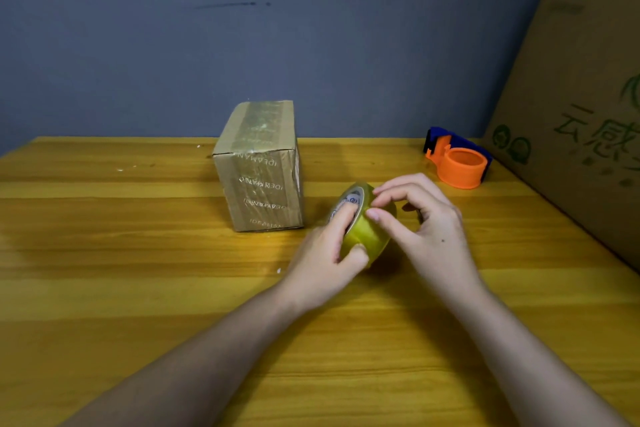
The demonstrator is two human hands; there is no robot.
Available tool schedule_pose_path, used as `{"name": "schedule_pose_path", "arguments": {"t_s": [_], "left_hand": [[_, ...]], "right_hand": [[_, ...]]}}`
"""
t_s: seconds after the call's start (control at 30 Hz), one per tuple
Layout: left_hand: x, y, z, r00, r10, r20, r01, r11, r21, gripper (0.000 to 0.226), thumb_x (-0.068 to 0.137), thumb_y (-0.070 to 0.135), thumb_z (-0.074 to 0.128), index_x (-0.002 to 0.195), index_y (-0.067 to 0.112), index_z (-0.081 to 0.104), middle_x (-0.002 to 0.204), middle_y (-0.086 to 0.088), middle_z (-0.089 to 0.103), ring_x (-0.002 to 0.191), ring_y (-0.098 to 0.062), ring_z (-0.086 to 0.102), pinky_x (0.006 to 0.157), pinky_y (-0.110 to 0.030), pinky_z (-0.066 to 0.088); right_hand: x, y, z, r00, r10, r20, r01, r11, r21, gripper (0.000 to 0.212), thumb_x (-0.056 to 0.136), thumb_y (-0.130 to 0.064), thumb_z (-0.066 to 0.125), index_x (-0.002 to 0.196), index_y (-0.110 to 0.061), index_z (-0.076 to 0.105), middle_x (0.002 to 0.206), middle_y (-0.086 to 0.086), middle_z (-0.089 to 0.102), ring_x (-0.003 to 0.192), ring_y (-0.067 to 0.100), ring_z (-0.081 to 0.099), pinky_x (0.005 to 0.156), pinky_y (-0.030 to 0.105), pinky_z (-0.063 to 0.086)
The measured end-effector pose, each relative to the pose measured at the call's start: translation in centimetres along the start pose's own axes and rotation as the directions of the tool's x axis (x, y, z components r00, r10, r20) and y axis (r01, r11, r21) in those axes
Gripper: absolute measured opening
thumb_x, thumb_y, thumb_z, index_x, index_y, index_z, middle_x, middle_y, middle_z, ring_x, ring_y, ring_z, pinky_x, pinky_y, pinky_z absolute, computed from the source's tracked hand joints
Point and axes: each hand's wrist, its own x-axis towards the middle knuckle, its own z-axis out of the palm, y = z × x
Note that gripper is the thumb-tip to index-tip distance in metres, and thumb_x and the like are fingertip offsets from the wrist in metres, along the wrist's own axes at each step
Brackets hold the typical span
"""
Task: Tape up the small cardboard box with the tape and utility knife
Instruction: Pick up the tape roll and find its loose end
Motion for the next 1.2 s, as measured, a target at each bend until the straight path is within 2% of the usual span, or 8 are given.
{"name": "schedule_pose_path", "arguments": {"t_s": [0.13, 0.33, 0.5, 0.6, 0.77, 0.97, 1.13, 1.2], "left_hand": [[0.4, -0.6, 0.1, 0.997, 0.077, 0.014, -0.078, 0.992, 0.103, 0.051, 0.066, 0.041, 0.037, 0.116, 0.030, 0.040, 0.095, -0.014, 0.064, 0.085, -0.037, 0.059, 0.077, -0.048, 0.050], [0.4, -0.8, 0.3, 0.992, 0.128, -0.019, -0.122, 0.973, 0.198, 0.049, 0.067, 0.041, 0.035, 0.114, 0.027, 0.037, 0.092, -0.014, 0.066, 0.081, -0.035, 0.060, 0.074, -0.046, 0.050], [0.5, -1.1, 0.3, 0.985, 0.169, -0.048, -0.155, 0.965, 0.211, 0.052, 0.068, 0.041, 0.035, 0.117, 0.027, 0.040, 0.091, -0.013, 0.067, 0.081, -0.033, 0.061, 0.074, -0.044, 0.051], [0.4, -1.0, 0.1, 0.974, 0.209, -0.088, -0.176, 0.941, 0.289, 0.059, 0.067, 0.043, 0.034, 0.119, 0.018, 0.048, 0.078, -0.010, 0.066, 0.067, -0.030, 0.056, 0.065, -0.037, 0.048], [0.2, -0.8, -0.2, 0.961, 0.241, -0.135, -0.157, 0.878, 0.452, 0.056, 0.066, 0.045, 0.033, 0.110, 0.017, 0.055, 0.061, 0.004, 0.050, 0.068, -0.031, 0.057, 0.060, -0.028, 0.028], [0.4, -1.0, -0.2, 0.943, 0.309, -0.122, -0.205, 0.831, 0.517, 0.050, 0.065, 0.043, 0.032, 0.098, 0.014, 0.056, 0.048, 0.000, 0.053, 0.066, -0.032, 0.058, 0.059, -0.028, 0.031], [0.4, -1.0, 0.1, 0.931, 0.339, -0.131, -0.220, 0.812, 0.541, 0.049, 0.065, 0.042, 0.033, 0.097, 0.013, 0.056, 0.047, -0.003, 0.055, 0.066, -0.033, 0.058, 0.059, -0.027, 0.030], [0.3, -0.9, 0.1, 0.932, 0.337, -0.133, -0.221, 0.821, 0.526, 0.054, 0.064, 0.043, 0.032, 0.103, 0.014, 0.056, 0.051, -0.003, 0.057, 0.069, -0.033, 0.059, 0.060, -0.028, 0.034]], "right_hand": [[-0.1, 0.2, 0.1, 0.999, -0.052, 0.015, 0.053, 0.994, -0.096, 0.015, 0.087, -0.028, 0.063, 0.089, -0.013, 0.066, 0.098, -0.006, 0.060, 0.096, 0.003, 0.056, 0.083, 0.022, 0.045], [-0.1, -0.1, 0.7, 0.994, -0.076, 0.077, 0.097, 0.946, -0.311, 0.019, 0.092, -0.033, 0.046, 0.092, -0.017, 0.056, 0.104, -0.003, 0.053, 0.098, 0.013, 0.049, 0.085, 0.031, 0.044], [-0.4, 0.0, 0.6, 0.998, -0.055, -0.007, 0.054, 0.990, -0.129, 0.018, 0.089, -0.030, 0.057, 0.093, -0.014, 0.064, 0.099, -0.006, 0.058, 0.094, 0.008, 0.055, 0.076, 0.026, 0.048], [-0.3, 0.0, 0.1, 0.997, -0.076, 0.007, 0.076, 0.989, -0.124, 0.017, 0.086, -0.029, 0.064, 0.095, -0.015, 0.068, 0.098, -0.009, 0.060, 0.092, 0.005, 0.057, 0.074, 0.026, 0.050], [-0.2, 0.3, -0.1, 0.996, -0.082, 0.038, 0.086, 0.990, -0.116, 0.011, 0.084, -0.022, 0.069, 0.091, -0.014, 0.069, 0.096, -0.006, 0.063, 0.089, 0.005, 0.060, 0.079, 0.027, 0.052], [-0.1, -0.1, -0.4, 0.993, -0.056, 0.099, 0.077, 0.972, -0.222, 0.009, 0.085, -0.023, 0.063, 0.090, -0.015, 0.065, 0.096, -0.006, 0.060, 0.086, 0.008, 0.059, 0.074, 0.032, 0.053], [-0.1, -0.5, 0.0, 0.989, -0.059, 0.133, 0.106, 0.919, -0.380, 0.010, 0.084, -0.022, 0.055, 0.089, -0.015, 0.059, 0.096, -0.003, 0.056, 0.087, 0.010, 0.055, 0.076, 0.013, 0.039], [-0.1, -0.4, 0.1, 0.989, -0.057, 0.139, 0.109, 0.908, -0.405, 0.012, 0.084, -0.022, 0.052, 0.090, -0.013, 0.057, 0.096, -0.001, 0.055, 0.088, 0.011, 0.054, 0.078, 0.015, 0.038]]}}
